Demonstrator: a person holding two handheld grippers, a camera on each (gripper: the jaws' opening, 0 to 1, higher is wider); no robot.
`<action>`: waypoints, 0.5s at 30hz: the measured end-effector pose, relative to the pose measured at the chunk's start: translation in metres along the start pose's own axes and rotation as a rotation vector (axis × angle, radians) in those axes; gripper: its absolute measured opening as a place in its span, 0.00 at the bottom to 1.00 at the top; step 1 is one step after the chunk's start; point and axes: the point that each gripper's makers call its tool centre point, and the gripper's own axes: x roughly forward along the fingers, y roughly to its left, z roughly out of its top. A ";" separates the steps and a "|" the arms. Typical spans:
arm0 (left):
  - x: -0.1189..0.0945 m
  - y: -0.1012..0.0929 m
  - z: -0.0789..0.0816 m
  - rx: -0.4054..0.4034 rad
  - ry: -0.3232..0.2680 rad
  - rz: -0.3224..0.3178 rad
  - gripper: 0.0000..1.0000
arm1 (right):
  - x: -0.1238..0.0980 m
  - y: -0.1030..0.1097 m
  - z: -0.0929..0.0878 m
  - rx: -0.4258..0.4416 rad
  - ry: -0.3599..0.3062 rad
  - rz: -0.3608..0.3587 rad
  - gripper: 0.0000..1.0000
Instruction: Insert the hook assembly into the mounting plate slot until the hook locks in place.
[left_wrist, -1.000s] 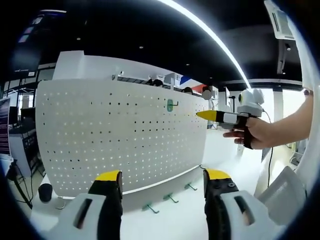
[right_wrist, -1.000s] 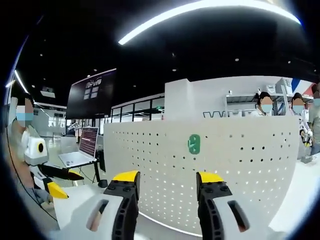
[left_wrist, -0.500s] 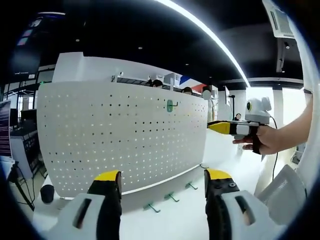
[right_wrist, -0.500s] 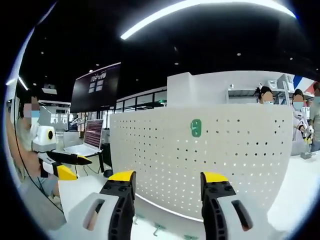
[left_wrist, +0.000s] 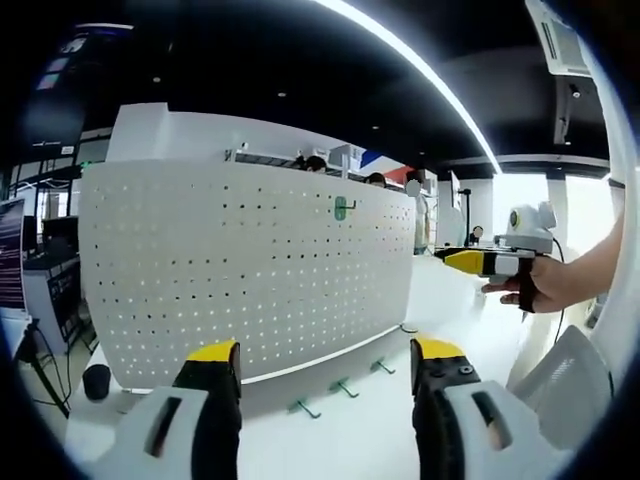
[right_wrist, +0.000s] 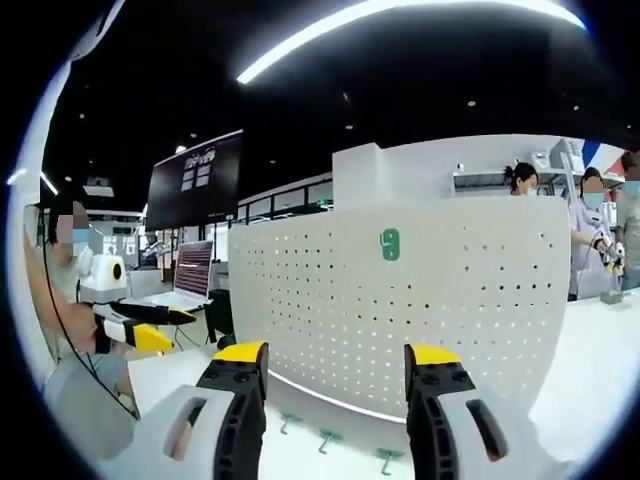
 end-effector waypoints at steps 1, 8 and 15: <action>-0.001 0.000 -0.001 -0.003 0.000 0.001 0.71 | -0.003 0.000 -0.002 0.001 0.003 -0.002 0.54; -0.010 0.002 -0.007 -0.012 0.005 0.011 0.73 | -0.019 0.001 -0.012 0.004 0.015 -0.013 0.57; -0.015 0.003 -0.013 -0.010 0.018 0.018 0.75 | -0.032 0.004 -0.022 0.000 0.028 -0.024 0.58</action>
